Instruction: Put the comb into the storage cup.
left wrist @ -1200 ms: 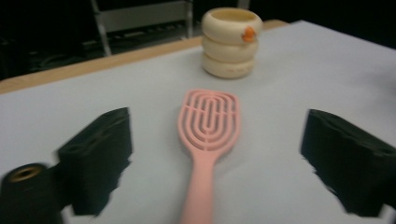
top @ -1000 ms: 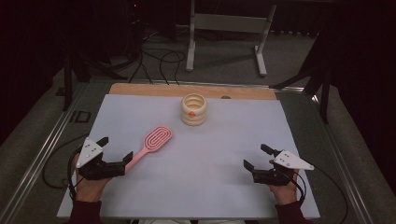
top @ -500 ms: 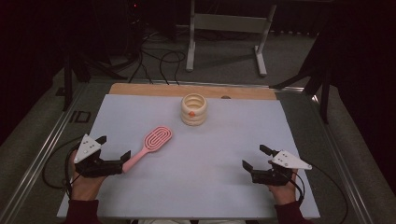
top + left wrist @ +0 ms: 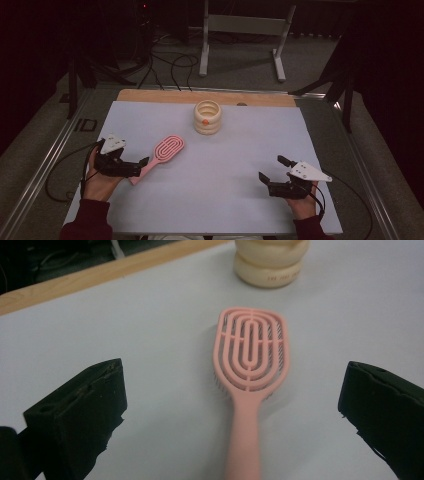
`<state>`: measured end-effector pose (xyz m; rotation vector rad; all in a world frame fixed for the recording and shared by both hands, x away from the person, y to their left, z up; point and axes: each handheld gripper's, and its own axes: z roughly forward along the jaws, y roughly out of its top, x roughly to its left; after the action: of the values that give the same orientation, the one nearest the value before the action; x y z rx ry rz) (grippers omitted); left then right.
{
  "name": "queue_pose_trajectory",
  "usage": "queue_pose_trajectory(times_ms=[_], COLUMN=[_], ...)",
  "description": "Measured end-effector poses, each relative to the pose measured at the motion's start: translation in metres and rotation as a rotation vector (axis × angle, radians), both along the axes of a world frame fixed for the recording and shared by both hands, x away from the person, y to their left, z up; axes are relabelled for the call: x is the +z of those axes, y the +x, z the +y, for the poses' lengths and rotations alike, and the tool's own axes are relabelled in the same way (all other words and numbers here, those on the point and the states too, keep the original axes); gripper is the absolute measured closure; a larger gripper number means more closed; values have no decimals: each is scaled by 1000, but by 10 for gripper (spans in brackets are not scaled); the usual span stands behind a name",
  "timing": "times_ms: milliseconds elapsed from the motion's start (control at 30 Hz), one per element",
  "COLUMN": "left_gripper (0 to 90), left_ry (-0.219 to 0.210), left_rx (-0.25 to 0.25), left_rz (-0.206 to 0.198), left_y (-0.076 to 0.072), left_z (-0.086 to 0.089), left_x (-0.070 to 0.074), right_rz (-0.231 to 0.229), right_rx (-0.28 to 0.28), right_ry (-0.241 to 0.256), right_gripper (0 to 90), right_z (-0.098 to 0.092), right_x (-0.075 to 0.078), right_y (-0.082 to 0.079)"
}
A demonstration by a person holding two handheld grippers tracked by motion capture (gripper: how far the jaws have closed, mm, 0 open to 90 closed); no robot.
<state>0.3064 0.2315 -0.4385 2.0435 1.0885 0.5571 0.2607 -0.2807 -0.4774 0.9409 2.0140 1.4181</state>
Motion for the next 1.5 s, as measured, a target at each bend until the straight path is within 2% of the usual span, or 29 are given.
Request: queue_pose_trajectory(times_ms=[33, 67, 133, 167, 267, 600, 800, 967, 1133, 1500], left_gripper=[0, 0, 1, 1, 1, 2, 2, 2, 24, 55], left_ry=[35, 52, 66, 94, 132, 204, 226, 234, 262, 276], left_rx=[-11, -19, -25, -38, -51, -72, -81, -82, -93, -109], left_rz=[26, 37, 47, 75, 114, 217, 257, 275, 319, 388], left_y=[8, 11, 14, 20, 27, 44, 51, 54, 58, 62], left_z=[-5, -6, -8, -11, -15, -25, -31, -33, -38, -45], left_x=[-1, -1, -1, -3, -7, -22, -30, -33, -41, -51], right_rz=[-1, 2, 3, 4, 4, 9, 8, 8, 9, 8], right_rx=[-1, -4, -5, -6, -5, -4, -2, -2, -1, -3], right_ry=[0, 2, 3, 4, 3, 4, 0, 0, 0, -1], right_gripper=[88, 88, 88, 88, 88, 88, 88, 88, 88, 88], right_z=[0, -1, -1, -2, -1, -1, -1, -1, -1, -1], right_x=[0, 0, 0, 0, 0, -1, -1, -1, -1, -1], right_y=[0, 0, 0, 0, 0, 1, 1, 1, 2, 2])
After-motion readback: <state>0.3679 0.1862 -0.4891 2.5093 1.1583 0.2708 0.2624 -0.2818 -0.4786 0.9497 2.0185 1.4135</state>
